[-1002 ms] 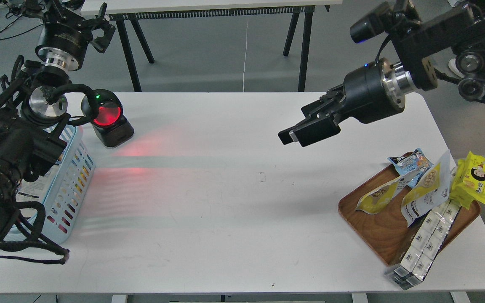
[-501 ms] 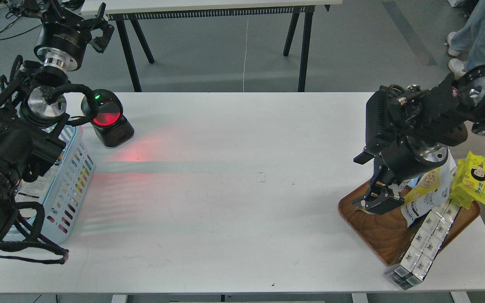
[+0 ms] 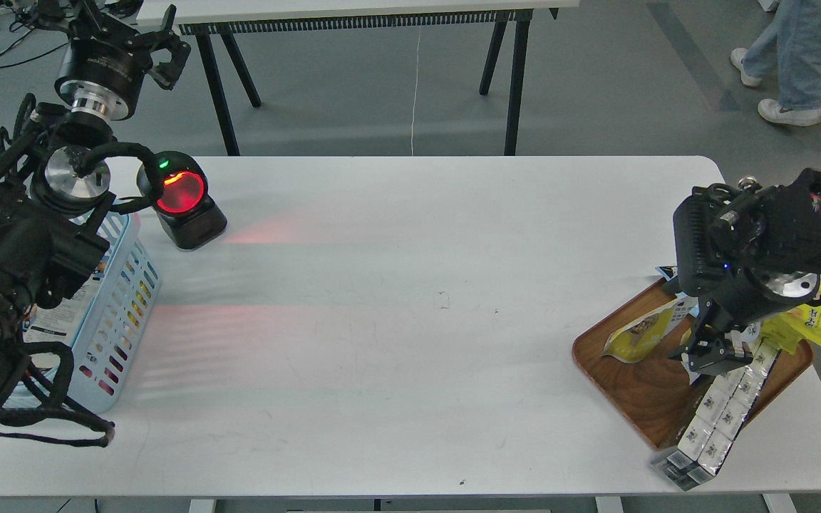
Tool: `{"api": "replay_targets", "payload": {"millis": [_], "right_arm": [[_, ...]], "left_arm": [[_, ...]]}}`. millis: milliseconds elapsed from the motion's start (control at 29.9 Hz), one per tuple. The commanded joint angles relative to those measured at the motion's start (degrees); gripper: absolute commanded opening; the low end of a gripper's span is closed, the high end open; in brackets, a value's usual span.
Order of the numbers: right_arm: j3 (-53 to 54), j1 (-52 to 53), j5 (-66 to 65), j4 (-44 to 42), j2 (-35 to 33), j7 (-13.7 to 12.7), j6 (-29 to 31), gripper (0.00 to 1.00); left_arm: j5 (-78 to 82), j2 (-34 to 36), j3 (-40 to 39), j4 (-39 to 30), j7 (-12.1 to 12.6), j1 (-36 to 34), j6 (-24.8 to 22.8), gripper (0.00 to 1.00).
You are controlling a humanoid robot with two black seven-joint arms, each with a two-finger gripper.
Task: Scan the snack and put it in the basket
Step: 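Lower the right gripper onto the yellow snack packet on the wooden tray, then grasp the yellow snack packet and lift it off the tray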
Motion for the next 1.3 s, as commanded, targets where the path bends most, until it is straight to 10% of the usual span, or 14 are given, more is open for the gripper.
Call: {"api": "replay_targets", "payload": {"millis": [0,534,868,1269], "right_arm": [[0.1,-1.2,-0.1,-2.8,0.6,0.0,0.1,0.77],[5.2,-10.9,0.8,-11.0,3.1,0.0,0.0,0.43],[5.4,-11.0,0.7,-10.9,2.3,0.0,0.1,0.02],[5.6,-6.0,0.9,-9.7,1.9,0.0,0.1,0.0]], "left_arm": [[0.0,-0.2,0.0,-0.1,0.1,0.0,0.0,1.0],[0.0,-0.4,-0.1,-0.1,-0.3,0.5,0.0,1.0],[0.0,-0.3,0.0,-0.1,-0.2,0.4,0.0,1.0],[0.0,-0.3,0.0,-0.1,-0.2,0.3,0.0,1.0]]}}
